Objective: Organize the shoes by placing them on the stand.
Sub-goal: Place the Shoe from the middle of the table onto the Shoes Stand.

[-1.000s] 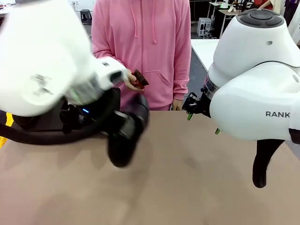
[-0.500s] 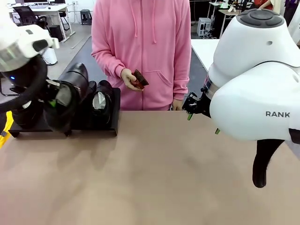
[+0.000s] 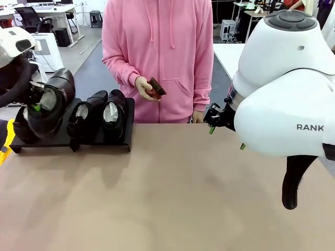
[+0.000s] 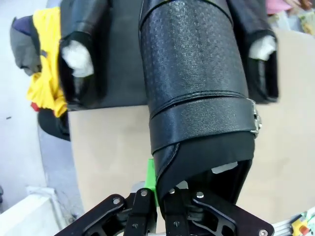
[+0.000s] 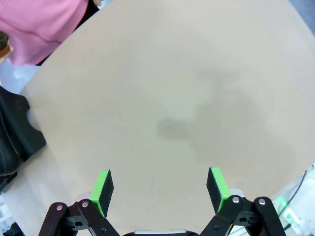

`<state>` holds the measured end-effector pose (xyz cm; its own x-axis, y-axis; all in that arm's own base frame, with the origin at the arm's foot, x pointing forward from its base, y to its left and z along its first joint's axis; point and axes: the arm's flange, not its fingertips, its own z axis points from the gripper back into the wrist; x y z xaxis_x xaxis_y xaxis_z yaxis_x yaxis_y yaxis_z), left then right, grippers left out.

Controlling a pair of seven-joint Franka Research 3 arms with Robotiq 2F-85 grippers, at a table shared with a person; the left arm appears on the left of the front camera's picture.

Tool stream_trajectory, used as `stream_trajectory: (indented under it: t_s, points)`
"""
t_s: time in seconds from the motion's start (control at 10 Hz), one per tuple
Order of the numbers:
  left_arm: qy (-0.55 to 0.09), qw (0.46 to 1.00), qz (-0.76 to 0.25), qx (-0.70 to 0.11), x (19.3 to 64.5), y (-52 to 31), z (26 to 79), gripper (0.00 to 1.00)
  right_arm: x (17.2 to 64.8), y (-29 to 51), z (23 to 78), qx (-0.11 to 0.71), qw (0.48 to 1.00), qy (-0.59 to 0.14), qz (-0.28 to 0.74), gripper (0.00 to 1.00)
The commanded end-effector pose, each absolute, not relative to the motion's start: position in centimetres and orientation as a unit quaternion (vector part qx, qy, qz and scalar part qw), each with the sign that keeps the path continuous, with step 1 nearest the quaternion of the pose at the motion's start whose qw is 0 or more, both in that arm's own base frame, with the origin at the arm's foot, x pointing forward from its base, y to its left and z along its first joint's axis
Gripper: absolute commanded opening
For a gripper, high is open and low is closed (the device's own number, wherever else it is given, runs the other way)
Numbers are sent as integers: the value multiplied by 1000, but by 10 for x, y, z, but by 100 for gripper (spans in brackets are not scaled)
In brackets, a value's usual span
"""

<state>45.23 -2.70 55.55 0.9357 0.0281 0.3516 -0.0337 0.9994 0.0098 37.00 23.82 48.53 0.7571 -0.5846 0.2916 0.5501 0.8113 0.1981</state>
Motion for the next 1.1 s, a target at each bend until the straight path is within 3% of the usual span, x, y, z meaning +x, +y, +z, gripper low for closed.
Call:
stream_trajectory:
  t_s: [0.0,0.4,1.0]
  points:
    - [-193,979,31,54,478,-12,554,0,373,238,487,60,938,-169,-297,100]
    - [-229,972,30,33,513,13,537,0,373,238,487,60,938,-169,-297,100]
    - [-232,972,40,16,559,24,486,0,373,238,487,60,938,-169,-297,100]
